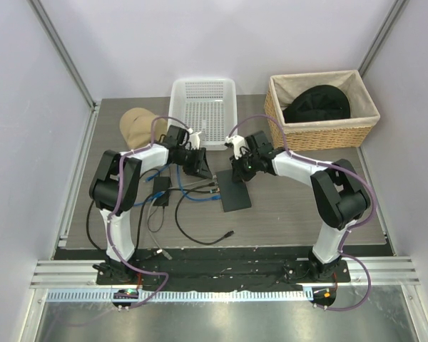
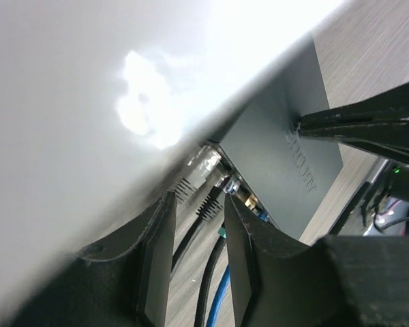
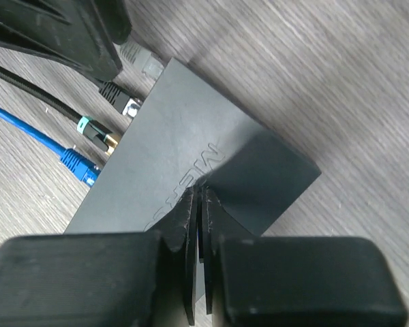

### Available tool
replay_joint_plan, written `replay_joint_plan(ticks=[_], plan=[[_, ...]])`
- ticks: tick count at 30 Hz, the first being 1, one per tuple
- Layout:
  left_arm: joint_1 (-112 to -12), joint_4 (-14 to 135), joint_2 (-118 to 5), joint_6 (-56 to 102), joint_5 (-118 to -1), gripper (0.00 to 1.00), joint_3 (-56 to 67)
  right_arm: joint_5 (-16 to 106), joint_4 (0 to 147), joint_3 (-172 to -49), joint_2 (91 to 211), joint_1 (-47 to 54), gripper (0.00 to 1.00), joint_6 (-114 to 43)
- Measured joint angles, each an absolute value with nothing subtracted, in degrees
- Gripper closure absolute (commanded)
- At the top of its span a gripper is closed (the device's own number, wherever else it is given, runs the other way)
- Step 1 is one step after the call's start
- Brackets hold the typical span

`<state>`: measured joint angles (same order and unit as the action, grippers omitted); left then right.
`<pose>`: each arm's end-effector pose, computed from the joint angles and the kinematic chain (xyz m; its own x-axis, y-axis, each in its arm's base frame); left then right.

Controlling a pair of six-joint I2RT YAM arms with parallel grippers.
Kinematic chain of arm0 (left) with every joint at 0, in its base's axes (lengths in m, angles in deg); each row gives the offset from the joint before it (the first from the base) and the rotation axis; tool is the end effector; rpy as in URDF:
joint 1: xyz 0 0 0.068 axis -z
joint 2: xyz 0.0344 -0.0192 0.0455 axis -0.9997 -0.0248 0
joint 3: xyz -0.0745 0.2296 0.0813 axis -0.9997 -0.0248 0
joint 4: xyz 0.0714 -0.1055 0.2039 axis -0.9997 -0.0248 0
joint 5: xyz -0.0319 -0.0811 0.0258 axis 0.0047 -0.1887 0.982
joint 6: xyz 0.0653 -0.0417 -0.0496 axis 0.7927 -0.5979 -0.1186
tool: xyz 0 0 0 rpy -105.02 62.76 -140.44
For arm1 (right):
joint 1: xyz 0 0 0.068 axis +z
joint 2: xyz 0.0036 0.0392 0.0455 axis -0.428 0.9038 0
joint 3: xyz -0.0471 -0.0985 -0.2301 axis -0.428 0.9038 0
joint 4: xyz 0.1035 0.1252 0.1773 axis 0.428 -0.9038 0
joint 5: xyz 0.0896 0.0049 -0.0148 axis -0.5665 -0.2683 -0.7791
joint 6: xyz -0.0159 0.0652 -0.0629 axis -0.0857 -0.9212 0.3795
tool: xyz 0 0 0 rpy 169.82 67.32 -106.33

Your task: Pull the plug from the switch port

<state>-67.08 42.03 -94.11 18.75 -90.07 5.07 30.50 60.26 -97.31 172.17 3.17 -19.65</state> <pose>0.3501 -0.1938 0.1176 -0.9230 0.1307 -0.3618 0.3527 0.6630 -0.6604 0.3119 0.2049 0.1365 -0.5999 -0.4863 -0.6353 -0.7400 0.6391 0.2096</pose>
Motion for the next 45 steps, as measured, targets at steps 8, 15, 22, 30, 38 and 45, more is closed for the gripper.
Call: replay_joint_plan(ticks=[8,15,22,30,38,45], plan=[[-68.46,47.56,-95.25,14.14,-91.34,0.62,3.22,30.56,60.19,-98.31,173.07,3.54,0.96,-17.73],[-68.46,53.70,-95.67,12.28,-92.85,0.64,1.49,30.78,60.30,-98.18,173.00,3.65,0.96,-16.18],[-68.44,57.92,-98.22,11.95,-98.25,0.66,2.74,31.42,60.93,-97.61,172.57,4.20,0.96,-15.43],[-68.35,59.10,-98.90,11.65,-100.33,0.63,3.15,32.09,60.91,-97.61,172.48,4.55,0.96,-14.97],[-69.38,56.78,-97.13,16.20,-97.81,0.63,0.48,32.29,60.91,-97.59,172.44,4.68,0.96,-14.93],[-69.55,55.49,-96.06,17.73,-97.33,0.62,-0.50,32.53,61.04,-97.59,172.44,4.90,0.96,-14.78]])
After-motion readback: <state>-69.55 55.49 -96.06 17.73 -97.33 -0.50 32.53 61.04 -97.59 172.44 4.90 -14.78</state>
